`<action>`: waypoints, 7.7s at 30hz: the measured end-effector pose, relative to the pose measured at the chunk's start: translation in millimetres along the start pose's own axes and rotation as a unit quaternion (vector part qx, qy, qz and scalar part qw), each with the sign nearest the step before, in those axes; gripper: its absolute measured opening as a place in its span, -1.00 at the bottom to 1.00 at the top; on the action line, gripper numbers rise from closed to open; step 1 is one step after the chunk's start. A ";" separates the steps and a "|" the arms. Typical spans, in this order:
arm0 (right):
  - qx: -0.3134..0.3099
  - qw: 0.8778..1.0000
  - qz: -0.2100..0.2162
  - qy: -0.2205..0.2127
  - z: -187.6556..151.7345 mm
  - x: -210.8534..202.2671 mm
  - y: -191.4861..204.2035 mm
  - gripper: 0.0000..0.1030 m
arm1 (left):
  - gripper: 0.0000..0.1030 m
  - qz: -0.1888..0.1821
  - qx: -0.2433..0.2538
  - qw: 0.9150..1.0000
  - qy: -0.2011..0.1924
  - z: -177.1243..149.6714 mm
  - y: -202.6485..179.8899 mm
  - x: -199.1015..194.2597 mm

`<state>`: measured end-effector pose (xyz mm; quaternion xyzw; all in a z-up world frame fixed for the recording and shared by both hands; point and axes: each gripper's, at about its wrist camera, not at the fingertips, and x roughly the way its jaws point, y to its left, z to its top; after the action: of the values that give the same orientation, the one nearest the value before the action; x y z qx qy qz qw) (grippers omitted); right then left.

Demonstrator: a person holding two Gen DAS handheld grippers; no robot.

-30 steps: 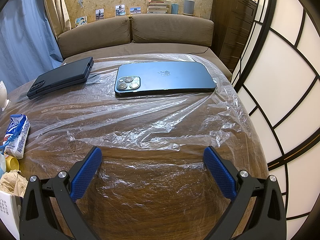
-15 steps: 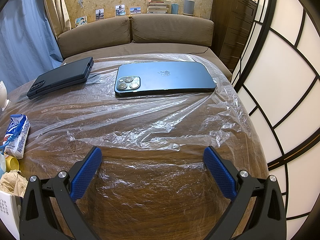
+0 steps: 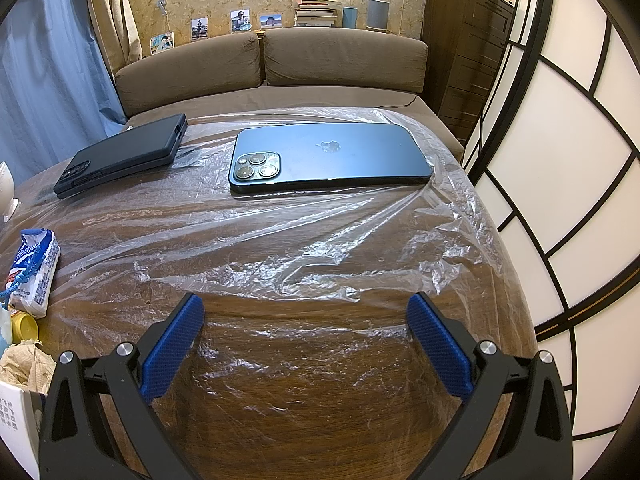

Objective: Collect trash

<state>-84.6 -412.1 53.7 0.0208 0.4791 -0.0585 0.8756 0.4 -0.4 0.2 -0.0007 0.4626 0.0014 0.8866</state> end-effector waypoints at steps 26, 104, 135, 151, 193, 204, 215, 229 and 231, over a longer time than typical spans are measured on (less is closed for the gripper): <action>-0.007 1.000 0.006 0.004 0.9 -3.0 2.0 0.93 | 0.98 -0.001 0.002 1.000 0.004 1.7 -0.4 -0.5; -0.041 0.978 0.202 0.024 -182.4 -211.2 125.9 -0.11 | -0.14 -0.180 0.145 0.973 -0.018 -163.4 -83.0 -174.6; -0.129 0.955 0.235 0.126 -243.4 -205.9 144.2 -0.11 | -0.14 -0.188 0.171 0.965 0.064 -235.1 -87.8 -178.0; -0.139 0.955 0.218 0.148 -258.5 -168.3 154.3 -0.11 | -0.14 -0.168 0.179 0.964 0.103 -257.9 -96.3 -138.2; -0.139 0.950 0.188 0.209 -287.2 -96.9 154.4 -0.11 | -0.14 -0.147 0.200 0.952 0.179 -271.9 -99.1 -86.3; -0.139 0.950 0.181 0.215 -289.9 -87.8 155.4 -0.11 | -0.14 -0.146 0.206 0.949 0.186 -271.9 -106.6 -79.0; -0.132 0.957 0.180 0.187 -283.6 -104.3 149.5 0.62 | 0.53 -0.147 0.204 0.952 0.173 -266.9 -109.7 -86.0; -0.160 0.972 0.120 -0.119 -198.1 -267.6 145.8 0.92 | 0.97 -0.164 0.183 0.967 -0.069 -182.6 -74.0 -227.1; -0.158 0.969 0.115 -0.150 -181.0 -269.3 150.3 0.92 | 0.97 -0.154 0.171 0.969 -0.088 -164.1 -70.3 -226.5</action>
<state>-361.5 -224.0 179.6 -0.0717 0.3400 0.1167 0.9304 -263.5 -71.5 92.1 0.0797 0.3703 -0.2147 0.9003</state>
